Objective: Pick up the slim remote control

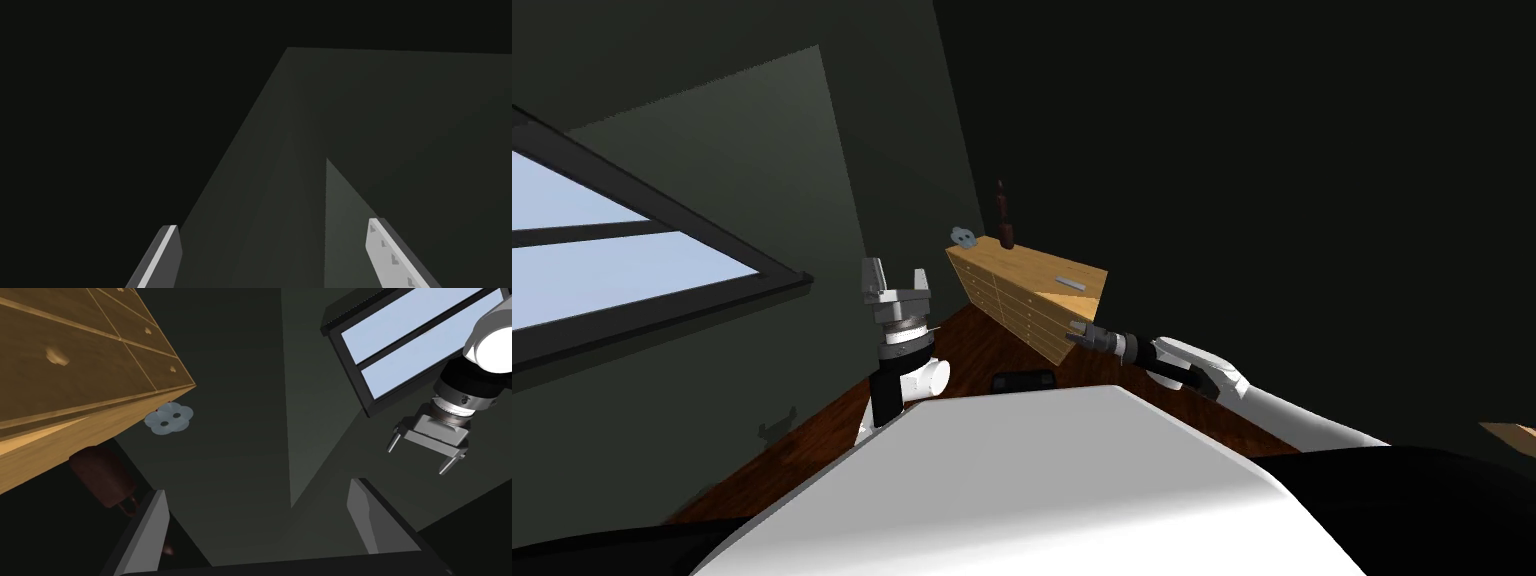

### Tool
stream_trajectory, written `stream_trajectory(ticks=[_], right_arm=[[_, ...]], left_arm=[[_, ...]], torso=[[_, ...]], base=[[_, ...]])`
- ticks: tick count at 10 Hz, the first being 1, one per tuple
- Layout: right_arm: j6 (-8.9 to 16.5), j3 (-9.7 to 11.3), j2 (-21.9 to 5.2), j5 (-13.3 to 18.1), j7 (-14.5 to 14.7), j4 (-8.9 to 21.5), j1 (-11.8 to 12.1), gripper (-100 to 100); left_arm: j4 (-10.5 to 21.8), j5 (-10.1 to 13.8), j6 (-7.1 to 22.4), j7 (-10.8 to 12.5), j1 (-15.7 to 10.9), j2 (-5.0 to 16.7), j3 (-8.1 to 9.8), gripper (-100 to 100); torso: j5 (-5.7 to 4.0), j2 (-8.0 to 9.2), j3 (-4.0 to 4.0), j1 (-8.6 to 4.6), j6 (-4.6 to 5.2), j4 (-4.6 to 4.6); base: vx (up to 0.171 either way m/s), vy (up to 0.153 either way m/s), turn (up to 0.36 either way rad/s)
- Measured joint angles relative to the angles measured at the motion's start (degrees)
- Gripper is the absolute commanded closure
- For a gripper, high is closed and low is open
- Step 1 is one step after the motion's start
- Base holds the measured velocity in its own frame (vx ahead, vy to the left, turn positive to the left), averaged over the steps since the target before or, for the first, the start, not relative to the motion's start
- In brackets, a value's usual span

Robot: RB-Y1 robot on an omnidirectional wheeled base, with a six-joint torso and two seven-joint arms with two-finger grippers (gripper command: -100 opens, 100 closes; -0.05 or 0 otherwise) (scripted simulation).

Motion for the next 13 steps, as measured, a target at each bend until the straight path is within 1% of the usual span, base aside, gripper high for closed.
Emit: stream_trajectory(ticks=[1,2,3,4,5,6,7,8,9,10,12,13], right_arm=[[-0.61,0.79,-2.0,0.42,-0.63,1.67,-0.57,-100],[-0.82,1.4,-3.86,0.78,-1.06,2.62,-0.97,-100],[-1.0,2.7,-5.78,1.49,-1.74,4.14,-2.06,-100],[-0.76,3.14,-7.81,1.82,-2.07,4.57,-1.96,-100],[-0.67,3.48,-8.5,2.03,-2.14,5.15,-2.24,-100],[-1.49,4.95,-9.76,2.85,-2.48,7.31,-3.64,-100],[-2.33,5.74,-10.82,3.29,-2.74,9.53,-4.45,-100],[-2.66,5.55,-13.3,3.05,-2.97,10.44,-3.6,-100],[-2.84,5.87,-15.12,3.2,-3.16,11.54,-3.77,-100],[-3.46,6.98,-16.87,3.8,-3.22,13.34,-4.35,-100],[-4.01,8.94,-20.3,4.72,-4.3,16.53,-6.01,-100],[-4.23,10.23,-20.96,5.68,-5.1,18.56,-7.59,-100]], left_arm=[[0.0,0.0,0.0,0.0,-0.01,0.0,-0.01,0],[0.0,0.0,0.0,0.0,0.0,0.0,0.0,0],[0.0,0.0,0.0,0.0,-0.01,0.0,0.0,0],[0.0,0.0,0.0,0.0,0.0,0.0,0.0,0],[0.0,0.0,0.0,0.0,0.01,0.0,0.0,0],[0.0,0.0,0.0,0.0,-0.01,0.0,0.0,0],[0.0,0.0,0.0,0.0,0.0,0.0,0.0,0],[0.0,0.0,0.0,0.0,0.0,0.0,0.0,0],[0.0,0.0,0.0,0.0,0.01,0.0,0.0,0],[0.0,0.0,0.0,0.0,0.0,0.0,0.0,0],[0.0,0.0,0.0,0.0,0.0,0.0,0.0,0],[0.0,0.0,0.0,0.0,0.01,0.0,0.0,0]], torso=[[0.01,-0.03,-0.02,0.04,-0.06,-0.01],[0.01,-0.03,-0.02,0.02,0.02,-0.01],[0.01,-0.08,-0.05,0.06,-0.05,-0.02],[0.01,-0.06,-0.04,0.04,0.01,-0.01],[-0.01,0.0,0.0,-0.01,0.04,0.0],[0.0,-0.03,-0.02,0.03,-0.05,-0.01],[0.0,-0.04,-0.02,0.01,0.02,-0.01],[0.02,-0.09,-0.05,0.07,-0.03,-0.02],[0.02,-0.1,-0.06,0.08,0.03,-0.02],[0.02,-0.12,-0.07,0.1,-0.03,-0.03],[0.03,-0.15,-0.08,0.13,-0.04,-0.03],[0.01,-0.13,-0.08,0.09,0.04,-0.03]], base=[[0.017,0.022,0.151],[0.029,0.034,0.273],[0.026,0.022,0.176],[0.01,0.006,-0.021],[0.016,0.026,0.269],[0.021,0.019,0.186],[0.038,0.034,0.3],[0.039,0.031,0.145],[0.041,0.038,0.256],[0.039,0.027,0.17],[0.047,0.036,0.222],[0.063,0.019,0.236]])
